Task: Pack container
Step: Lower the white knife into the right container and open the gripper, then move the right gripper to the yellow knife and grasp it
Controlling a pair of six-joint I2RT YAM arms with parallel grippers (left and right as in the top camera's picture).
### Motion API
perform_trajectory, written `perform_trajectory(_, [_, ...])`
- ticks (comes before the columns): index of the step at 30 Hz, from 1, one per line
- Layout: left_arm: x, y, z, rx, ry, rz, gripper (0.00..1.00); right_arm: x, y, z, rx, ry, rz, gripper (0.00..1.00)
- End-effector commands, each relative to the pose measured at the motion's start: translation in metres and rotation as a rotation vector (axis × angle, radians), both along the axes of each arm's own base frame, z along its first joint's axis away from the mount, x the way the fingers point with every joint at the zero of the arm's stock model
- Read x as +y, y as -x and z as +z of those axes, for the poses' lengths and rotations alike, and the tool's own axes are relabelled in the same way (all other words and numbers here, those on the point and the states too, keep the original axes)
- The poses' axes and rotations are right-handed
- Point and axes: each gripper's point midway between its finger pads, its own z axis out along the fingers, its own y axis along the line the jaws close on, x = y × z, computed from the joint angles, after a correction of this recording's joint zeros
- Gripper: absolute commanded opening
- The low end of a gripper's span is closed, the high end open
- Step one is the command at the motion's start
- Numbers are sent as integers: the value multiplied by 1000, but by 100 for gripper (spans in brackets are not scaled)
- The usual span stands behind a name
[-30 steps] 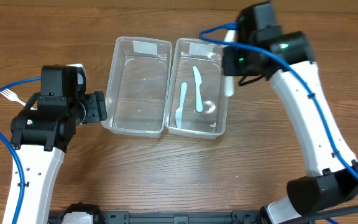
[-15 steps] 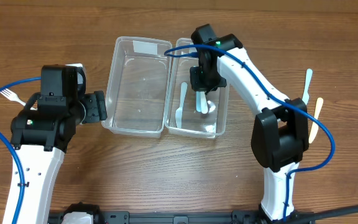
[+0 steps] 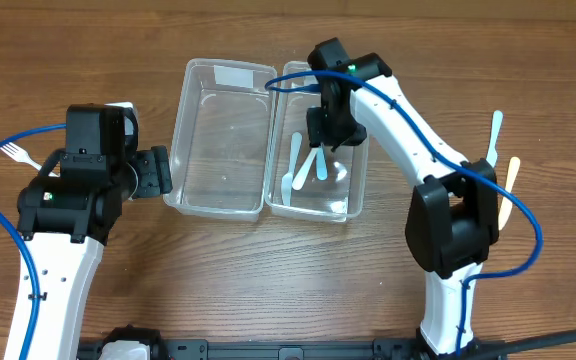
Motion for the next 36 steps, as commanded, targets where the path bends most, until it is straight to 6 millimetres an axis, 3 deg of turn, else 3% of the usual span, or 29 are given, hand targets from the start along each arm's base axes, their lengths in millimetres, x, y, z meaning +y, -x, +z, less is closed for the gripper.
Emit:
perform_trajectory(1, [-1,-2,8,-20,10,0,80,-31,-30,113,-300,19,-76,59])
perform_trajectory(5, [-1,0,7,-10,12,4,80,-95,-31,181,-417,31,-237,70])
perform_trajectory(8, [-1,1,6,-5,11,3,80,-153,-21,200,-415,8,-367,72])
perform_trajectory(11, [-1,1,7,-5,9,0,80,-212,-6,199,-362,-6,-511,72])
perform_trajectory(12, [-1,1,7,-5,9,0,80,-242,4,196,-332,-4,-572,72])
perform_trajectory(16, [-1,1,7,-6,5,-5,81,-312,27,178,-273,33,-678,73])
perform_trajectory(19, [0,0,7,-10,1,-4,81,-348,44,157,-221,48,-755,73])
perform_trajectory(22, [0,-1,8,-14,2,-5,81,-371,54,123,-176,60,-780,76])
perform_trajectory(26, [0,-1,8,-14,1,-4,81,-385,55,74,-154,72,-752,83])
perform_trajectory(30, [0,-1,8,-14,2,-4,81,-388,53,31,-156,75,-739,89])
perform_trajectory(36, [0,-1,8,-13,3,-5,81,-385,59,-21,-132,75,-720,89])
